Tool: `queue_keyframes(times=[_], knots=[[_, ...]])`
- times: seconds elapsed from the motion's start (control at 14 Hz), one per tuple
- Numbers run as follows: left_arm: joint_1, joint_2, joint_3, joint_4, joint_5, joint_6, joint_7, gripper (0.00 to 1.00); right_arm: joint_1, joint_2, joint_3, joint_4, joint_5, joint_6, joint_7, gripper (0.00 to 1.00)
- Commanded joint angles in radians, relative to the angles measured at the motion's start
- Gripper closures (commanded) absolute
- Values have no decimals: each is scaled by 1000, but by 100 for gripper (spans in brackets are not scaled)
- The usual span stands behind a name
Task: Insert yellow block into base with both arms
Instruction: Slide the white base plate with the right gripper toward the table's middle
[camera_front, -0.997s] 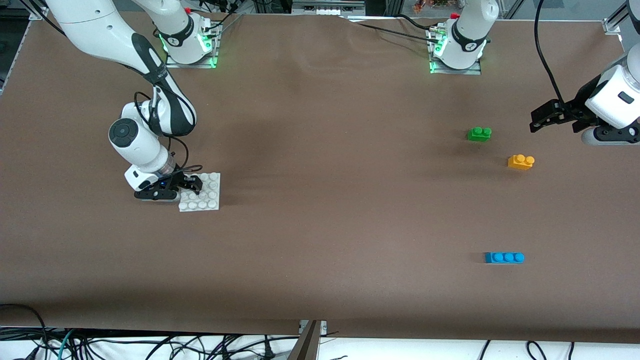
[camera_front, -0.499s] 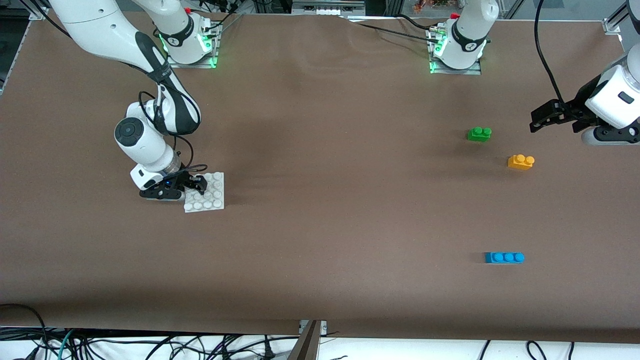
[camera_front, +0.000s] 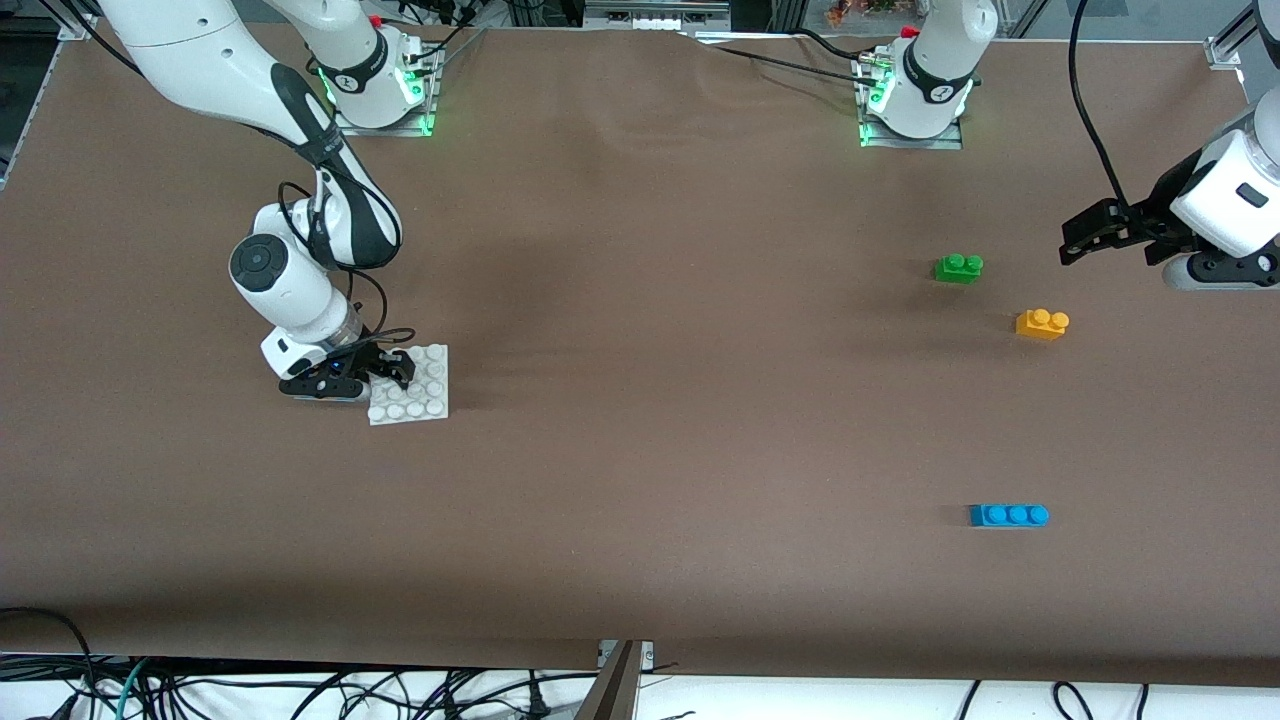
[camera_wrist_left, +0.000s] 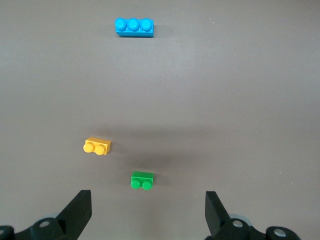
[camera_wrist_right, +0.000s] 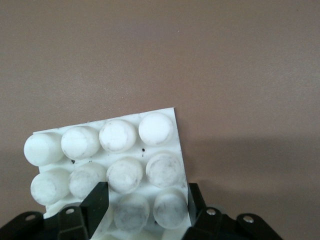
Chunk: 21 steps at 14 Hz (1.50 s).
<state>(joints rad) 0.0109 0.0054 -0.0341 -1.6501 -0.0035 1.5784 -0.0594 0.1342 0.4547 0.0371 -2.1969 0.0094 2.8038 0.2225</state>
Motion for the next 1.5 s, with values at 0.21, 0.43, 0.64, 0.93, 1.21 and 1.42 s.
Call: queue_keyframes(times=[0.21, 0.43, 0.64, 0.93, 1.21, 1.42], knots=[[-2, 12, 3, 29, -9, -20, -3, 0, 41, -1, 10, -23, 0, 28, 67, 28], [-2, 12, 3, 29, -9, -20, -3, 0, 102, 4, 9, -18, 0, 36, 152, 28], [-2, 12, 3, 29, -9, -20, -2, 0, 166, 16, 7, -5, 0, 56, 222, 28], [-2, 12, 3, 29, -9, -20, -3, 0, 271, 59, 0, 49, -3, 54, 329, 28], [-2, 12, 3, 29, -9, -20, -3, 0, 381, 117, -5, 123, -3, 52, 486, 28], [-2, 12, 3, 29, -9, -20, -3, 0, 459, 157, -14, 196, -3, 48, 575, 28]])
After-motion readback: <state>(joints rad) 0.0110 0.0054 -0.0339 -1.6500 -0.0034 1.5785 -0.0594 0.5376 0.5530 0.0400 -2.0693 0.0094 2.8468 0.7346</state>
